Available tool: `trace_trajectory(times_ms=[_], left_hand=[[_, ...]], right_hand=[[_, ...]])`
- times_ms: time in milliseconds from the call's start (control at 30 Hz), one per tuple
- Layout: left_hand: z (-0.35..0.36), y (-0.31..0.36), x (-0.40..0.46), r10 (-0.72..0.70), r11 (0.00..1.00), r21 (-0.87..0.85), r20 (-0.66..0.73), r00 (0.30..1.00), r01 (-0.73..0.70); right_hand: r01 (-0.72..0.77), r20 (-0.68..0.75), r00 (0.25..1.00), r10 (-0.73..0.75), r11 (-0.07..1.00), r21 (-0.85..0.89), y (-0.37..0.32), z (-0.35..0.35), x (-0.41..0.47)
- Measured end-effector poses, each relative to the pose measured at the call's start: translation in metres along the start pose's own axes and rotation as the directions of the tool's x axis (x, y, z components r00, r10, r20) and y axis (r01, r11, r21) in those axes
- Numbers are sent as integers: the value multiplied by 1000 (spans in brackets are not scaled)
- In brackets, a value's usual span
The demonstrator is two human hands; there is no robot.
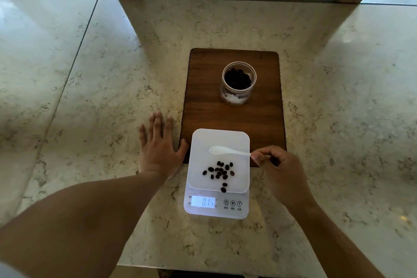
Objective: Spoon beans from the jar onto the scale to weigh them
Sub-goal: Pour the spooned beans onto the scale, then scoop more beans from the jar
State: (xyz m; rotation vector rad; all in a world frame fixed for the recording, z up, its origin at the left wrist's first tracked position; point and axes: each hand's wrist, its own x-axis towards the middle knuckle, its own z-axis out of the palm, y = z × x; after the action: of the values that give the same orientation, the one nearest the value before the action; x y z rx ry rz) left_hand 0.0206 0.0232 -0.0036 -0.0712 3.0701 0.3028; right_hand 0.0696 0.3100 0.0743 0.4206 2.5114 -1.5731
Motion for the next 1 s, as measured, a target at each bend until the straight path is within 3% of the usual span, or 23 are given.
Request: trace_trajectory(times_ms=[367, 600, 733, 1000], left_hand=[[0, -1, 0, 0, 1000, -4, 8, 1000, 0], [2, 0, 0, -6, 1000, 18, 12, 1000, 6], [2, 0, 2, 0, 1000, 17, 5, 1000, 0], [-2, 1, 0, 9, 1000, 10, 11, 1000, -9]], right_hand=[[86, -213, 974, -77, 996, 32, -51, -10, 46], [164, -380, 898, -220, 971, -175, -83, -25, 85], [201, -366, 876, -312, 929, -312, -87, -30, 99], [288, -191, 856, -480, 750, -596, -98, -25, 123]])
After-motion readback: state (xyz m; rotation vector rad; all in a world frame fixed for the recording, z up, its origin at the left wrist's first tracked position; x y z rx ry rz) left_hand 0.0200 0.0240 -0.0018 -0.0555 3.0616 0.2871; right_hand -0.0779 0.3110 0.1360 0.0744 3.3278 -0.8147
